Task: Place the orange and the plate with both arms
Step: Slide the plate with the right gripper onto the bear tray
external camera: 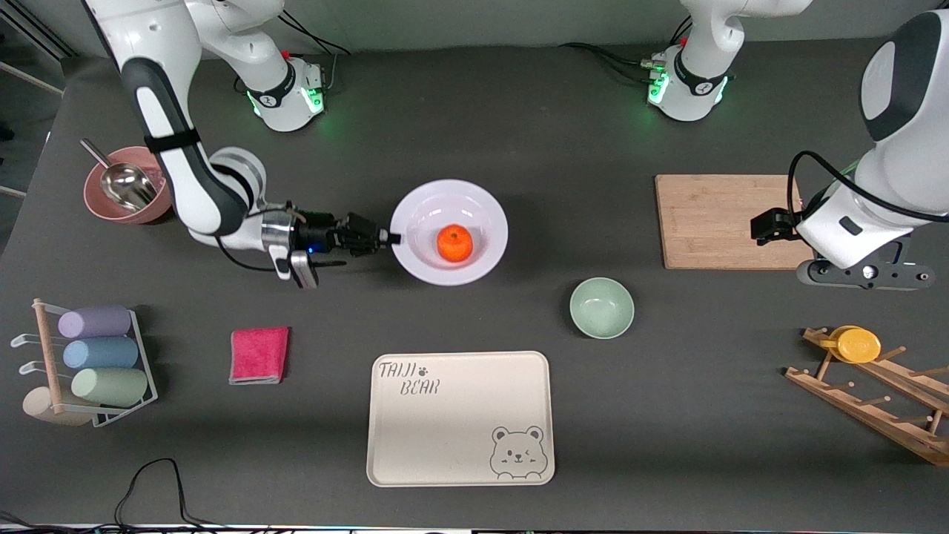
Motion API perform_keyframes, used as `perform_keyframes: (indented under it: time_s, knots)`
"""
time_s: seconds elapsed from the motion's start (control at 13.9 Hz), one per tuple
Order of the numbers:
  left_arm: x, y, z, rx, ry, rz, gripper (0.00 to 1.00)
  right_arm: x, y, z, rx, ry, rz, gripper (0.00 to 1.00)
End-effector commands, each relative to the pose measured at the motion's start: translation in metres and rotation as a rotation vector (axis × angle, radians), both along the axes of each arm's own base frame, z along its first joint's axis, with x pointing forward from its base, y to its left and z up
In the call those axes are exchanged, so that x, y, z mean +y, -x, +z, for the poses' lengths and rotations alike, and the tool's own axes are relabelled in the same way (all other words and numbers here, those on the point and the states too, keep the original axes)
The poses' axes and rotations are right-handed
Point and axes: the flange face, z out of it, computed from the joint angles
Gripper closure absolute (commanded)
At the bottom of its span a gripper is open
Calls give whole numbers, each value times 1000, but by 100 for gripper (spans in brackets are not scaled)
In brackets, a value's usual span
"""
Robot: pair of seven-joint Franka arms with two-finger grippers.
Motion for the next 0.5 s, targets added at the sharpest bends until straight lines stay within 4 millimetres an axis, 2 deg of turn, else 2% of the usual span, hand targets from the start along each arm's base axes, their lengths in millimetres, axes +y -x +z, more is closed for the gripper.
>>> perform_keyframes:
  time_s: [0.0, 0.14, 0.29, 0.36, 0.43]
  knots:
    - [-4, 5, 8, 12, 26, 7, 0, 12, -82, -28, 21, -24, -7, 100]
    - [-8, 7, 10, 10, 31, 15, 0, 18, -127, -37, 26, -36, -24, 100]
    - [-7, 10, 16, 5, 34, 12, 0, 22, -174, -35, 10, -56, -41, 100]
    - [-7, 12, 16, 15, 32, 14, 0, 24, -192, -43, 9, -58, -42, 100]
    - [-7, 12, 15, 21, 29, 14, 0, 22, -210, -41, 6, -55, -50, 100]
